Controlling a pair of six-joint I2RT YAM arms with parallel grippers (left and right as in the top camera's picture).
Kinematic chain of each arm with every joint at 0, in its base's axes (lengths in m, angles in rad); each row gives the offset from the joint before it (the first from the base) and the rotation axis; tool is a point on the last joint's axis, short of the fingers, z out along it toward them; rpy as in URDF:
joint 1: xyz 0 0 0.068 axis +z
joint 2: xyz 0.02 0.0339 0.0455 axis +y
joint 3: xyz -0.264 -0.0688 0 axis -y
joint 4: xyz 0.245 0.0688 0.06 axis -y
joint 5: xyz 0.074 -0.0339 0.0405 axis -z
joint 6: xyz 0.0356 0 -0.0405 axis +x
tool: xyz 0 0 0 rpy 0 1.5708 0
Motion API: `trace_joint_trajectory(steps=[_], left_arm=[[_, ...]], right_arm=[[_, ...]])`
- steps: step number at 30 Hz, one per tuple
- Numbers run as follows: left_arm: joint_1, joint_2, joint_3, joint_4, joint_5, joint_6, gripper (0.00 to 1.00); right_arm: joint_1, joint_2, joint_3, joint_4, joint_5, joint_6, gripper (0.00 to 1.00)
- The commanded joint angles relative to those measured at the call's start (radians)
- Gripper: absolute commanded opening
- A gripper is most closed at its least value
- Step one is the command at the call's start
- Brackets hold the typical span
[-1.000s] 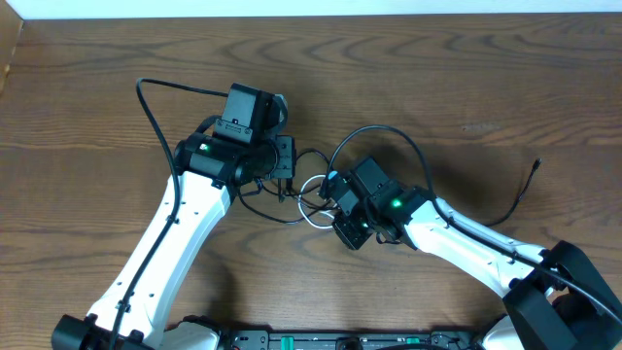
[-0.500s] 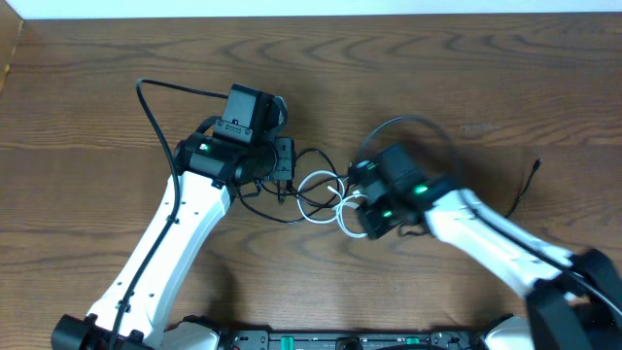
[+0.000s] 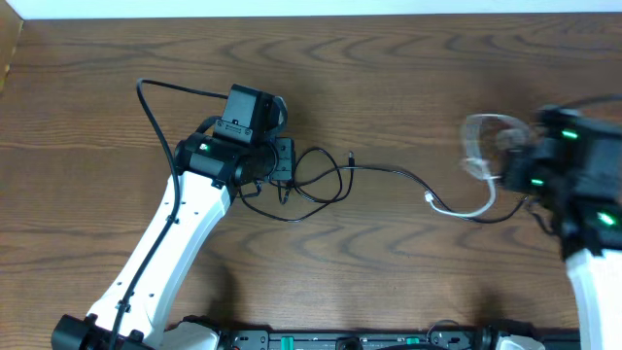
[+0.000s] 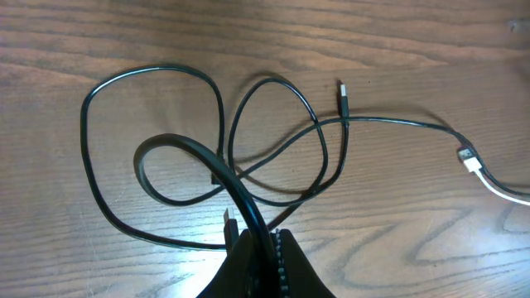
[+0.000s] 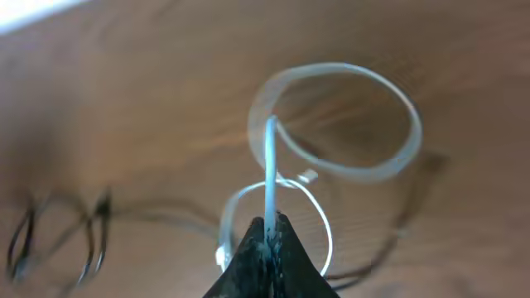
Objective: Untangle cables
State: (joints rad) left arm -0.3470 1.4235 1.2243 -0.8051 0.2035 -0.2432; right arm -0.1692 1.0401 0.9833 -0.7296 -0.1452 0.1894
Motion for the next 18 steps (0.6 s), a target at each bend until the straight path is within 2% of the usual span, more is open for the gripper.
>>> trace_joint_trajectory(steps=[1, 4, 8, 13, 18], left_arm=[[0.003, 0.005, 0.023, -0.003, -0.007, -0.006, 0.08], [0.003, 0.005, 0.023, -0.002, -0.006, -0.006, 0.08], [0.003, 0.005, 0.023, -0.002, -0.006, -0.006, 0.08], [0.003, 0.005, 0.023, -0.002, -0.006, -0.006, 0.08], [0.003, 0.005, 0.023, -0.002, -0.006, -0.006, 0.08]], right_arm=[[-0.131, -0.068, 0.013, -0.003, 0.042, 0.09, 0.01], [-0.235, -0.087, 0.013, -0.005, 0.029, 0.14, 0.01], [-0.283, -0.068, 0.013, -0.011, 0.019, 0.139, 0.01], [-0.288, -0.01, 0.019, 0.037, -0.047, 0.072, 0.01], [-0.288, 0.11, 0.146, -0.019, -0.048, 0.016, 0.01]])
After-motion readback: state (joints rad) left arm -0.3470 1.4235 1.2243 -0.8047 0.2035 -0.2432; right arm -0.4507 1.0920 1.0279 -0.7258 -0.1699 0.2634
